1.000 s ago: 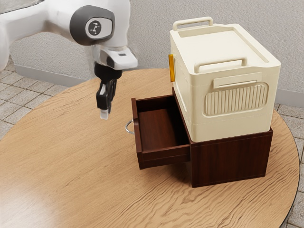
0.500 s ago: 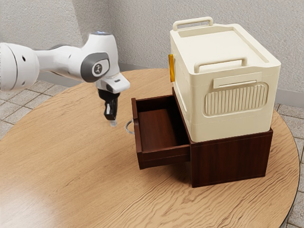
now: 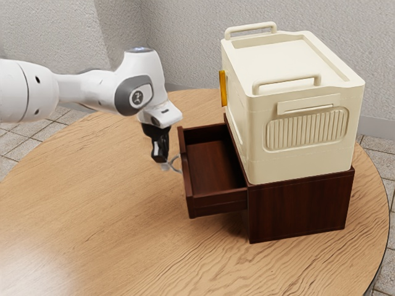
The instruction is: Push the drawer handle with one arm to close the drawer
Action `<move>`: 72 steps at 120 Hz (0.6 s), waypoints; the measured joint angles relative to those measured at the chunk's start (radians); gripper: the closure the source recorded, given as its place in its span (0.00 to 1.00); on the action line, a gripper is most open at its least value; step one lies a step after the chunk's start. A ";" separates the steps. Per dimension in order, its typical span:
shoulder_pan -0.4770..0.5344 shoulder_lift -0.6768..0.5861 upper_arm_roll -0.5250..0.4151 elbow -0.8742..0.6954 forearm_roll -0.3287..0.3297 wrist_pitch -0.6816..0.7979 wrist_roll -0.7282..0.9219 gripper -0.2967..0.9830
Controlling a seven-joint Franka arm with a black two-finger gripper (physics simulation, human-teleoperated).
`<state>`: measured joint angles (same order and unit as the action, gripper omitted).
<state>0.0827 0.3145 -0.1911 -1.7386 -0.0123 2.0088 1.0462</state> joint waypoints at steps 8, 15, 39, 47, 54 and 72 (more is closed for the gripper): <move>-0.010 0.012 -0.002 0.011 -0.004 0.006 -0.005 0.85; -0.012 0.018 -0.009 0.022 -0.006 0.011 -0.011 0.84; -0.015 0.041 -0.020 0.066 -0.019 0.018 -0.036 0.85; -0.020 0.060 -0.023 0.090 -0.021 0.020 -0.046 0.85; -0.029 0.077 -0.023 0.108 -0.022 0.021 -0.054 0.85; -0.042 0.102 -0.033 0.149 -0.024 0.022 -0.074 0.85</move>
<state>0.0403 0.4165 -0.2241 -1.5896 -0.0362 2.0310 0.9721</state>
